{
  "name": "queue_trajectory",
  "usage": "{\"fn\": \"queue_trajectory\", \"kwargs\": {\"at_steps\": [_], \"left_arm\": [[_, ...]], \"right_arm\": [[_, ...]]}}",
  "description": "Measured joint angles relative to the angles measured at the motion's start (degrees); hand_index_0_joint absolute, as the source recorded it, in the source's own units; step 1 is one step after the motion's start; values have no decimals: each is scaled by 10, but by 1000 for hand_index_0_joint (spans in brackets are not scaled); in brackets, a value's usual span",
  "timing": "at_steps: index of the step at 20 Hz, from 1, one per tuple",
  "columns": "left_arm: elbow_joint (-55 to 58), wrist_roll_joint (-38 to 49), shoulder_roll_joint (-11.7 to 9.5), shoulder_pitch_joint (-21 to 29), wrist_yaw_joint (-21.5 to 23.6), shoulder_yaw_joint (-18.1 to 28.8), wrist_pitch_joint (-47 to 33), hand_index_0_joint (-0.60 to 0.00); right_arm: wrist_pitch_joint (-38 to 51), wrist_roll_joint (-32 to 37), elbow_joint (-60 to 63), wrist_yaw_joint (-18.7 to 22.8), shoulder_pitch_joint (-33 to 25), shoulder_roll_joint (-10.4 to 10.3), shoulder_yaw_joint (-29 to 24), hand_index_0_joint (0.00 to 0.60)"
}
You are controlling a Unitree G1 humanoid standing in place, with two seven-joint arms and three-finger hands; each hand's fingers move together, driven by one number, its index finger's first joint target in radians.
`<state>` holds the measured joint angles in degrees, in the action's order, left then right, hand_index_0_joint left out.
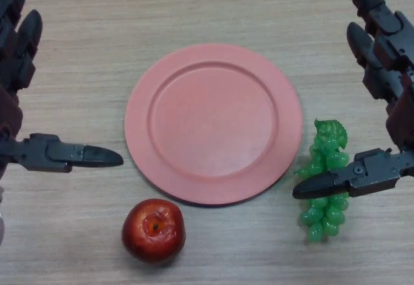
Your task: Pick up the red apple and place it on the plate
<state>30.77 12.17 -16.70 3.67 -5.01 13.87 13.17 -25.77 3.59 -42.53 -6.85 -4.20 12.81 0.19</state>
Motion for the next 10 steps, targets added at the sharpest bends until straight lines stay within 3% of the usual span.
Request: {"fn": "queue_trajectory", "kwargs": {"at_steps": [10], "left_arm": [[2,2,0,3,3,0,0,0]], "right_arm": [[0,0,-5,5,-5,0,2,0]]}}
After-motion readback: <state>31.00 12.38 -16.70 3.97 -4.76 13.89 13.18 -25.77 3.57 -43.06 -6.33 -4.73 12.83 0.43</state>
